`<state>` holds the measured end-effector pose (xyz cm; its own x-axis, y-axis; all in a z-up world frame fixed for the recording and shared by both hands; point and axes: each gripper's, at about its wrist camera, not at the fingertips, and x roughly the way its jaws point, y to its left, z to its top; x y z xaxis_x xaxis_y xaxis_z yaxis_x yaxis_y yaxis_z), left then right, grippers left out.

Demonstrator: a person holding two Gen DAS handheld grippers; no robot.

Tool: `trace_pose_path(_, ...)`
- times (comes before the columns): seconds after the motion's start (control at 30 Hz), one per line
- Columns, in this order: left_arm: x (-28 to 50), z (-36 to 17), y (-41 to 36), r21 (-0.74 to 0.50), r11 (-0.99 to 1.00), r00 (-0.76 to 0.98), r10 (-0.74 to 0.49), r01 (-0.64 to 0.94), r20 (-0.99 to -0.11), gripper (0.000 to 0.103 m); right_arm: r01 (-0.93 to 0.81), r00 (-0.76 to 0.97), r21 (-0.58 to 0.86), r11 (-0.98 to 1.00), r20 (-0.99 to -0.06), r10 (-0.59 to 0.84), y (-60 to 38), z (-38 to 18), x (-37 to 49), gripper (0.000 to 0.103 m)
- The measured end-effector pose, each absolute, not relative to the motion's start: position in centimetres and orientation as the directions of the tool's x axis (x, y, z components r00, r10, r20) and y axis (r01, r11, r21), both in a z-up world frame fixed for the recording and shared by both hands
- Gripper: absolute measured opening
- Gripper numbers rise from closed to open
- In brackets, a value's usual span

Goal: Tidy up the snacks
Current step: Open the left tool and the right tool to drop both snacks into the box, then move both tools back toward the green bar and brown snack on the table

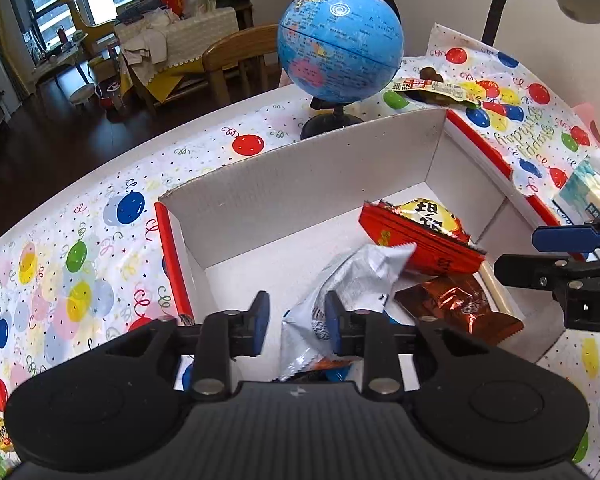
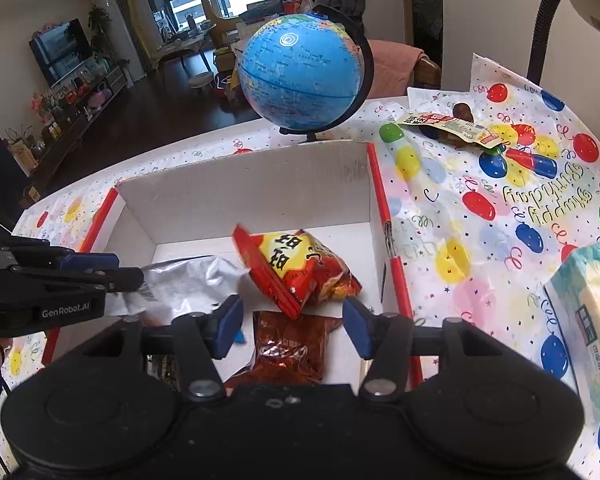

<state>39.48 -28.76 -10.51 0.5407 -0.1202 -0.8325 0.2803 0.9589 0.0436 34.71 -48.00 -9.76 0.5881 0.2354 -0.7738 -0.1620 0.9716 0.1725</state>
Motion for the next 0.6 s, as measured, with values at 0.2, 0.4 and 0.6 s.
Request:
trace_pose_path(0.2, 38.1, -8.9, -28.2, 0.012, 0.962, 0.571, -0.152, 0.273, -0.807, 0.063, -0.17, 0.607, 0.178, 0.969, -0.756, 0.245, -47.8, -8.6, 33.0, 0.063)
trace_pose_path(0.4, 36.3, -7.2, -27.5, -0.007, 0.962, 0.593, -0.175, 0.274, -0.786, 0.065, -0.169, 0.635, 0.182, 0.969, -0.731, 0.248, -47.5, -6.9, 31.2, 0.069)
trace_pose_path(0.6, 34.4, -5.5, -26.2, -0.029, 0.96, 0.62, -0.203, 0.278, -0.758, 0.069, -0.178, 0.667, 0.173, 0.969, -0.703, 0.248, -46.6, -5.3, 29.4, 0.078)
